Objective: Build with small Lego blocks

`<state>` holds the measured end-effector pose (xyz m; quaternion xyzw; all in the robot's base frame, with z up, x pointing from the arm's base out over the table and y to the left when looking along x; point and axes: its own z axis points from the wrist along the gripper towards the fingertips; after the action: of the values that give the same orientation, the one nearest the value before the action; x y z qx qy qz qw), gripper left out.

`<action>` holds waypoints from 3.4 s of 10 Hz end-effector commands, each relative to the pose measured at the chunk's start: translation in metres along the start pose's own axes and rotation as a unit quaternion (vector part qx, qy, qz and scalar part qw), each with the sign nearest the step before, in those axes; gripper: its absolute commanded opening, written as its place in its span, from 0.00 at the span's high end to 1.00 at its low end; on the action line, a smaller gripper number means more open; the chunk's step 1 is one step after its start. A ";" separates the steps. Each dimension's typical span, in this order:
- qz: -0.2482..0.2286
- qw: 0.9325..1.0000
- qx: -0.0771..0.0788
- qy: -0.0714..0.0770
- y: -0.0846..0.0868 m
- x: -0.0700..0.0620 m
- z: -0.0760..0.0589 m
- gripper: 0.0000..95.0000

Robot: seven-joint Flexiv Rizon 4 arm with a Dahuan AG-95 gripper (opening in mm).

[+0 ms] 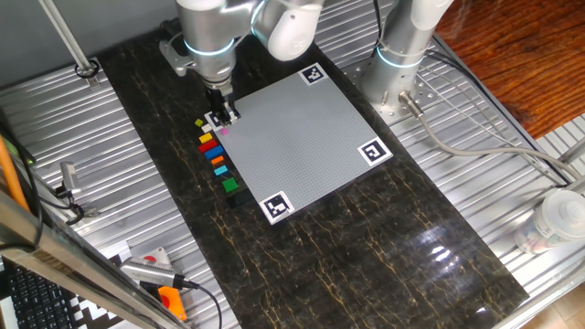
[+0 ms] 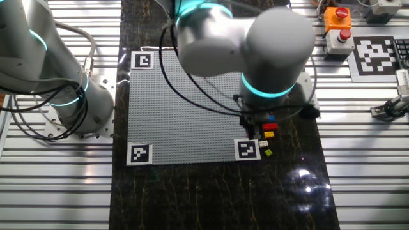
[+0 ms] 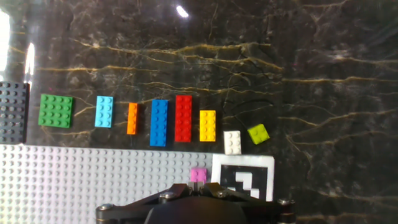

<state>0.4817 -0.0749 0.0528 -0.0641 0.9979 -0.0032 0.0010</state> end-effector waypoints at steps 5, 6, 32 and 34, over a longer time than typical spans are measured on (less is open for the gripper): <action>-0.017 1.000 0.004 0.002 0.007 0.000 -0.015 1.00; -0.016 1.000 0.004 0.001 0.008 0.000 -0.014 1.00; -0.028 1.000 0.002 -0.011 0.014 0.000 -0.025 1.00; -0.029 1.000 0.002 -0.010 0.014 0.000 -0.025 1.00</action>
<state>0.4799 -0.0604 0.0780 -0.0928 0.9956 -0.0042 0.0115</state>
